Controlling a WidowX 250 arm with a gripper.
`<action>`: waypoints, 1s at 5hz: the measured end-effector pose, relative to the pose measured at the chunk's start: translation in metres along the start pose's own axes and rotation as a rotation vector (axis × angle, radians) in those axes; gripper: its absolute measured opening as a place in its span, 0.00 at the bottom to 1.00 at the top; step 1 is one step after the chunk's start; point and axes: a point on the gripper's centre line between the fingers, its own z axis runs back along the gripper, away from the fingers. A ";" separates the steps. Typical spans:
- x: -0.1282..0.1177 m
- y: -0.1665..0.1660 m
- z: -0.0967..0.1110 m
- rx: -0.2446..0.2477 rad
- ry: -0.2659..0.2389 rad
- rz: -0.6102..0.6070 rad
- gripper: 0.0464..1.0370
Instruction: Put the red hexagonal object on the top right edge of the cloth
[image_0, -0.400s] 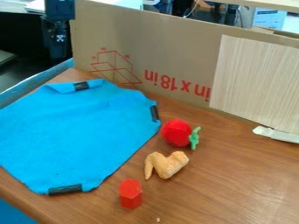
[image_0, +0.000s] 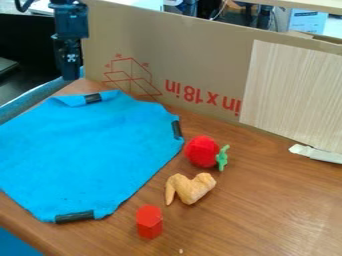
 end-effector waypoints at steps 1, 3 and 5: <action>-0.007 -0.006 -0.018 -0.045 0.007 -0.085 0.96; -0.031 -0.040 -0.017 -0.040 -0.086 -0.270 0.96; -0.028 -0.116 -0.026 0.013 -0.148 -0.462 0.96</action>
